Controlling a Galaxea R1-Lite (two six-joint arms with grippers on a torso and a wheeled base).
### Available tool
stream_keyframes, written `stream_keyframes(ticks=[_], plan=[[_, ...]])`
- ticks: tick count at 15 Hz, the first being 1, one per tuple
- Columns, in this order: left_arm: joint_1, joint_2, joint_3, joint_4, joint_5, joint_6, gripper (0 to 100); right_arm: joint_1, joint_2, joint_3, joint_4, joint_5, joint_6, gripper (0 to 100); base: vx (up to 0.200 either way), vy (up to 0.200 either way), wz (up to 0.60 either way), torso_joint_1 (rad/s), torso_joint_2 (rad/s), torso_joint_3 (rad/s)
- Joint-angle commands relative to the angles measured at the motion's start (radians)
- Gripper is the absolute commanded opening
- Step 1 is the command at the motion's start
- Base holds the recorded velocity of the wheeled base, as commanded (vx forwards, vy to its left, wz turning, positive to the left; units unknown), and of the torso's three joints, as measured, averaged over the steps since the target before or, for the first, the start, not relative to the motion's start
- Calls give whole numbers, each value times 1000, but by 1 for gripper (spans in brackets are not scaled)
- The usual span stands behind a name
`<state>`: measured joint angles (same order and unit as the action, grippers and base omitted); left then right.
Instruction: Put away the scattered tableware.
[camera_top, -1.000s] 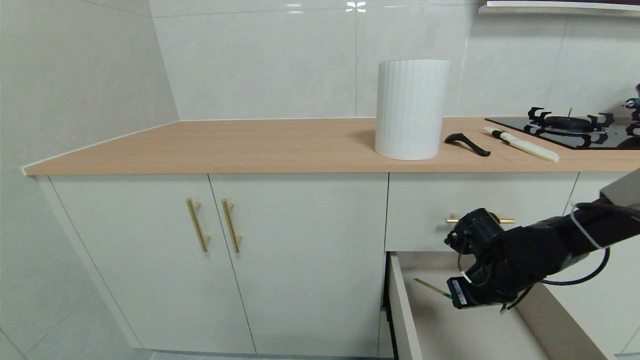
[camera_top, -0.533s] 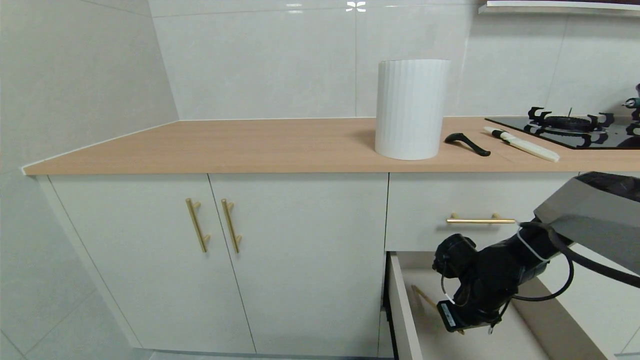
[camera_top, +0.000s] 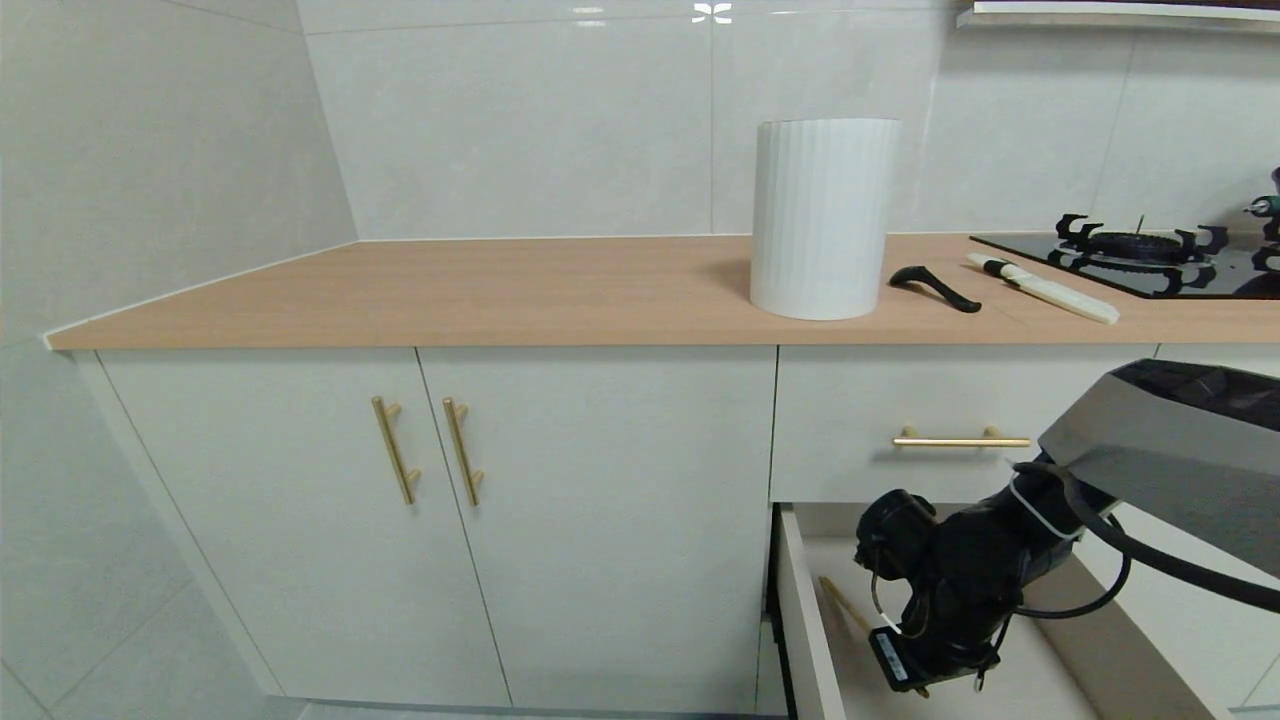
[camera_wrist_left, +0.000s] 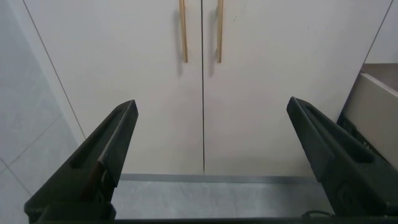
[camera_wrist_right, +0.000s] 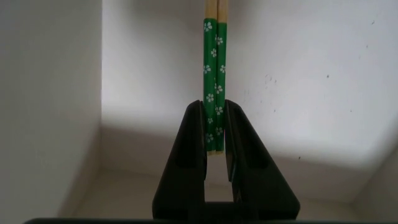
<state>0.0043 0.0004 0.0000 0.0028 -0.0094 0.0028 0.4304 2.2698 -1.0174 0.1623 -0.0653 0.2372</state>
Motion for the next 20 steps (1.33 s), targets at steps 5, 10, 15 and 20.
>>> stream_keyframes(ticks=[5, 10, 15, 20], plan=[[0, 0, 0, 0, 0, 0, 100, 8, -3, -1, 2, -4, 2, 0, 0, 0, 0, 0, 0, 0], [0, 0, 0, 0, 0, 0, 100, 8, -3, 0, 2, -5, 2, 100, 0, 0, 0, 0, 0, 0], [0, 0, 0, 0, 0, 0, 100, 10, -15, 2, 2, -5, 7, 100, 0, 0, 0, 0, 0, 0], [0, 0, 0, 2, 0, 0, 100, 4, -237, 51, 3, -4, 63, 100, 0, 0, 0, 0, 0, 0]])
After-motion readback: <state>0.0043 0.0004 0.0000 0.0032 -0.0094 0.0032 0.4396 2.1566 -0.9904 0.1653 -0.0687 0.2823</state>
